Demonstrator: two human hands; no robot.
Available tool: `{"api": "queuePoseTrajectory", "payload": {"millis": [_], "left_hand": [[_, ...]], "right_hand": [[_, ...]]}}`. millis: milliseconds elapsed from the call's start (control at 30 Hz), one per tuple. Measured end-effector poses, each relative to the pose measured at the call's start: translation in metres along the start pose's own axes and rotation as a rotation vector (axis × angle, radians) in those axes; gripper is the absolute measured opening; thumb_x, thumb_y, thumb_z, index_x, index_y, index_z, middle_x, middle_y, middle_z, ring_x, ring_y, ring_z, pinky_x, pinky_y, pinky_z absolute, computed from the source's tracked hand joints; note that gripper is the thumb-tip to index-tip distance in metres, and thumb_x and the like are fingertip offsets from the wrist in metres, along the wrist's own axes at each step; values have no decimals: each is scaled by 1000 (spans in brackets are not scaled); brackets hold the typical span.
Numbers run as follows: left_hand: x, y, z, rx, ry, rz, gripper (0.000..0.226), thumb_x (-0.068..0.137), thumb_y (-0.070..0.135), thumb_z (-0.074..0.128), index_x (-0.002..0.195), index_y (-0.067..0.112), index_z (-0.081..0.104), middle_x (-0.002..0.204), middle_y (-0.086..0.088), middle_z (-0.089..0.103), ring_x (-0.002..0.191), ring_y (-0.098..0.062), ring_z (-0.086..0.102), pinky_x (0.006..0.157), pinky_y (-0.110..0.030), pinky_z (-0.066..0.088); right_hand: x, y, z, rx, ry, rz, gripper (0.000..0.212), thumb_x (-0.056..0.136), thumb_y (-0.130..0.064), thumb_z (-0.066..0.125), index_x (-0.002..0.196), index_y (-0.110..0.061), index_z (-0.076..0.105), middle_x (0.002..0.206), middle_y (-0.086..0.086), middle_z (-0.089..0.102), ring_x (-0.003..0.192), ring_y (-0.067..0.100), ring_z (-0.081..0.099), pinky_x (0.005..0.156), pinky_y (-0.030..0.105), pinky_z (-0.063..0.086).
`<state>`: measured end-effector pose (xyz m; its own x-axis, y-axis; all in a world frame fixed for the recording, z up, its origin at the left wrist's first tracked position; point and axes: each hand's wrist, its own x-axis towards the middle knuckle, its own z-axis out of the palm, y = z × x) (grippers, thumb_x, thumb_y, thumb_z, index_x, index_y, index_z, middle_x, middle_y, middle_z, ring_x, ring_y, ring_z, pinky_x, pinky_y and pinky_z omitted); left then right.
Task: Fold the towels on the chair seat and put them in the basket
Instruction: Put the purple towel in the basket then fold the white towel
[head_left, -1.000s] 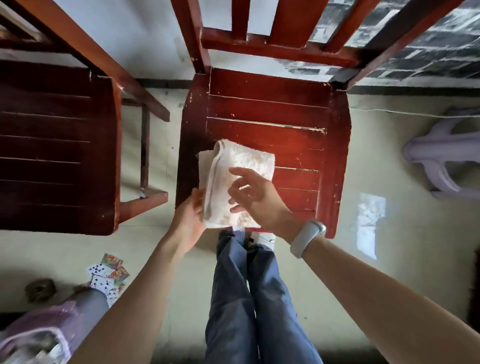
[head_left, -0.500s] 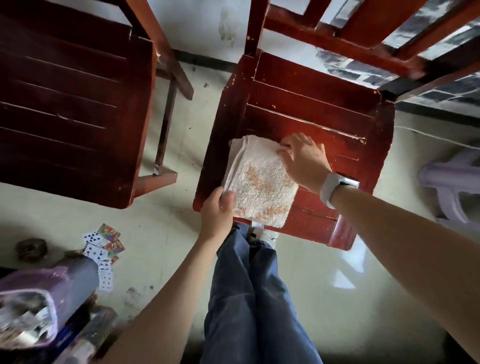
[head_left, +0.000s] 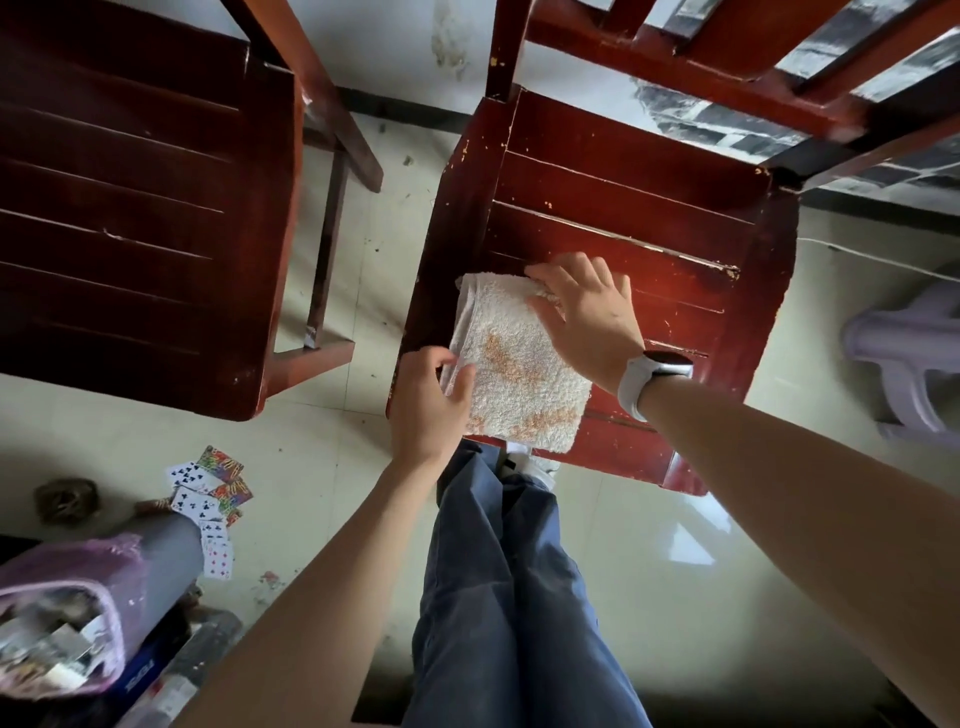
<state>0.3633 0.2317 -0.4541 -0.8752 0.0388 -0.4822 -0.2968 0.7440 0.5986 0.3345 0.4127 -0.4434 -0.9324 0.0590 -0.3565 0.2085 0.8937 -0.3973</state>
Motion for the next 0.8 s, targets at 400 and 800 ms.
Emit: {"api": "queuePoseTrajectory", "payload": {"millis": [400, 800], "left_hand": [[-4, -7, 0, -101, 82, -91, 12, 87, 7, 57, 93, -3, 58, 88, -17, 70, 84, -26, 66, 64, -10, 37], [35, 7, -11, 702, -346, 696, 99, 77, 49, 61, 145, 14, -2, 156, -9, -3, 142, -23, -8, 113, -52, 6]], "right_hand": [[28, -22, 16, -98, 15, 35, 30, 93, -34, 44, 116, -17, 53, 116, 6, 53, 109, 26, 47, 92, 43, 32], [-68, 7, 25, -337, -108, -91, 73, 86, -51, 47, 143, -10, 26, 151, 22, 13, 139, 43, 13, 111, 57, 11]]}}
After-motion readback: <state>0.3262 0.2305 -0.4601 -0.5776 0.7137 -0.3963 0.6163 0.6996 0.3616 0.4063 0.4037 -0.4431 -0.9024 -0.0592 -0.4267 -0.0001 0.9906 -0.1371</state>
